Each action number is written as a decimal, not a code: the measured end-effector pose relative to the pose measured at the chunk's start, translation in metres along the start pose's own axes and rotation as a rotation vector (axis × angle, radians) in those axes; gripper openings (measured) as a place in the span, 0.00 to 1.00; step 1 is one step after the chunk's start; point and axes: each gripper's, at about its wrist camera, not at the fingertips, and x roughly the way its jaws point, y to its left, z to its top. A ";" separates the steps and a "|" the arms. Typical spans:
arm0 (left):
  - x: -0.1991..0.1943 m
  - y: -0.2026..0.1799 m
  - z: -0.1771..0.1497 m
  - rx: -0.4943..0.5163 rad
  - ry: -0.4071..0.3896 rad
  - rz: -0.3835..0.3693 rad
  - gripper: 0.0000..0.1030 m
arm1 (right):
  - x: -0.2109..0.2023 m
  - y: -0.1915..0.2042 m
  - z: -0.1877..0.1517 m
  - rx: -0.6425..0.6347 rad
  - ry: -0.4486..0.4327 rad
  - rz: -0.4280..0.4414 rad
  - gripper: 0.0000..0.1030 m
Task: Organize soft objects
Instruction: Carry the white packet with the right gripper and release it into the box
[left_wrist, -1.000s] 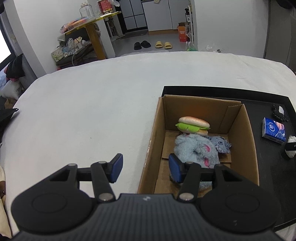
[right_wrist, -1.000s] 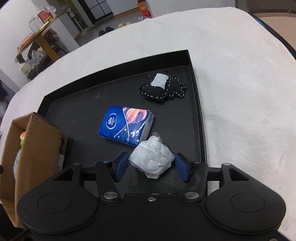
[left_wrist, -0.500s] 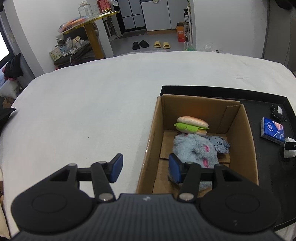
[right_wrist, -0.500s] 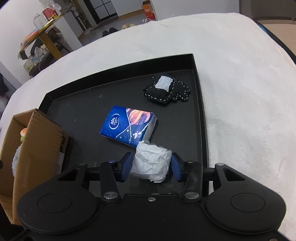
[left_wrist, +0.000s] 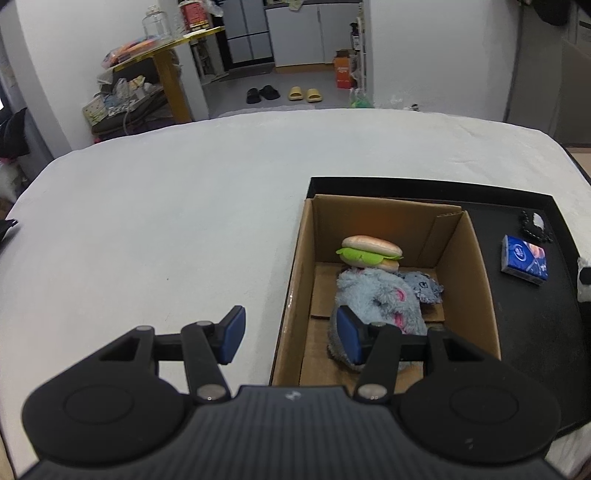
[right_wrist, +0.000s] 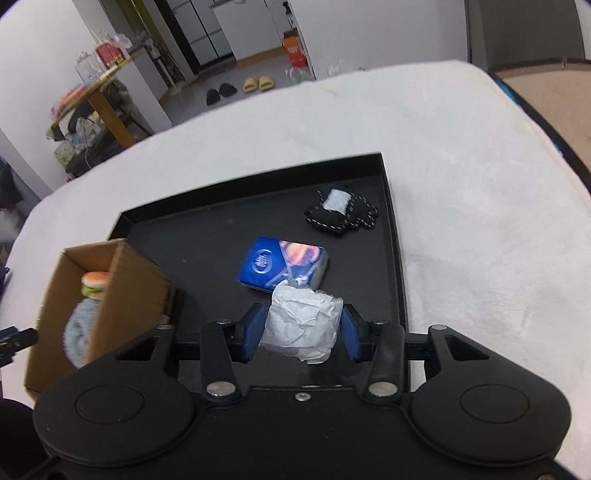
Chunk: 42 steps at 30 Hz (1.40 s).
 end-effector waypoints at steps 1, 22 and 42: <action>-0.001 0.001 0.000 0.006 -0.002 -0.008 0.51 | -0.005 0.003 -0.001 -0.001 -0.007 0.003 0.43; 0.003 0.022 -0.017 -0.058 -0.015 -0.155 0.47 | -0.048 0.095 -0.005 -0.084 -0.078 0.028 0.43; 0.021 0.040 -0.020 -0.128 0.029 -0.227 0.27 | -0.028 0.179 -0.003 -0.202 -0.053 0.033 0.43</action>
